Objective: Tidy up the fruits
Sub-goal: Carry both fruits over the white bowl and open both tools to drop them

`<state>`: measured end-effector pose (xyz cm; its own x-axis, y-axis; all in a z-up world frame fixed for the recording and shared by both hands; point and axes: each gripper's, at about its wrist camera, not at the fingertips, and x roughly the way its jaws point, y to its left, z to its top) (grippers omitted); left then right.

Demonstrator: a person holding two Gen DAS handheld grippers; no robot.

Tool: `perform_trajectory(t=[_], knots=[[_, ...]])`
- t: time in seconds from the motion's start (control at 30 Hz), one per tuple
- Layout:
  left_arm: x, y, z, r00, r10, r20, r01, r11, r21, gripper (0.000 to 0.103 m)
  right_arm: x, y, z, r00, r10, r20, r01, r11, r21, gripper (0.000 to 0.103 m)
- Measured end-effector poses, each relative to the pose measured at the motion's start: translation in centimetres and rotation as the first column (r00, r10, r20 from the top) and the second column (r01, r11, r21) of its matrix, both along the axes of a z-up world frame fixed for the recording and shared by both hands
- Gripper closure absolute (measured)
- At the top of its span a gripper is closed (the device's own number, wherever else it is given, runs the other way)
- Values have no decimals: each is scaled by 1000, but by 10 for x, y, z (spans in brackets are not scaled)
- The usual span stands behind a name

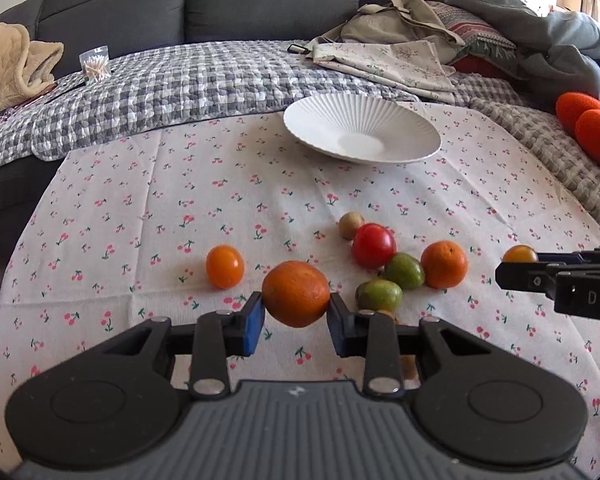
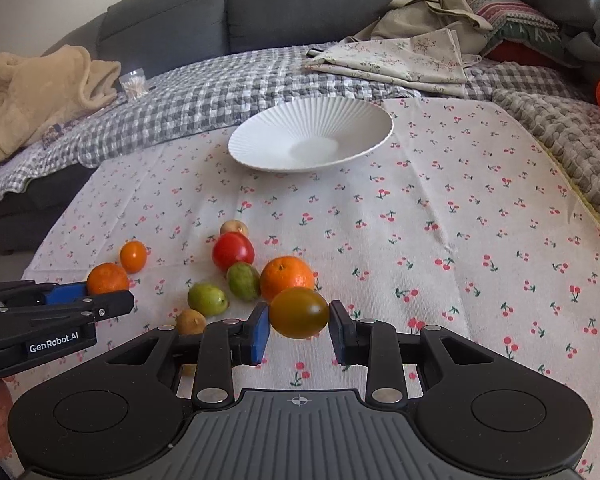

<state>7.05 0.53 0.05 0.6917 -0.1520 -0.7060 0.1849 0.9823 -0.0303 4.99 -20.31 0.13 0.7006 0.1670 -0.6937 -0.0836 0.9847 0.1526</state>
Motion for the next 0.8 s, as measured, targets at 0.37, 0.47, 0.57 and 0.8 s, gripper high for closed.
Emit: perform_trajectory(t=[0.37,0.47,0.57,0.8], knots=[[68,-6,33,995,-49,82,48,999,16,71,61,-32,45,999,16,49,-14,999,-36,73],[88,-13,30,995,-61,80,60,998,7,71,87,-39,48,998,22,57,-19,999,-50,73],[108,-23,28,992,-83,90,82,997,12,71,114,-40,50,997,37,67,-33,998,-61,73],[165,-42,22,987,-99,124,97,995,25,71,167,-30,40,995,71,71,-65,994,-84,73]])
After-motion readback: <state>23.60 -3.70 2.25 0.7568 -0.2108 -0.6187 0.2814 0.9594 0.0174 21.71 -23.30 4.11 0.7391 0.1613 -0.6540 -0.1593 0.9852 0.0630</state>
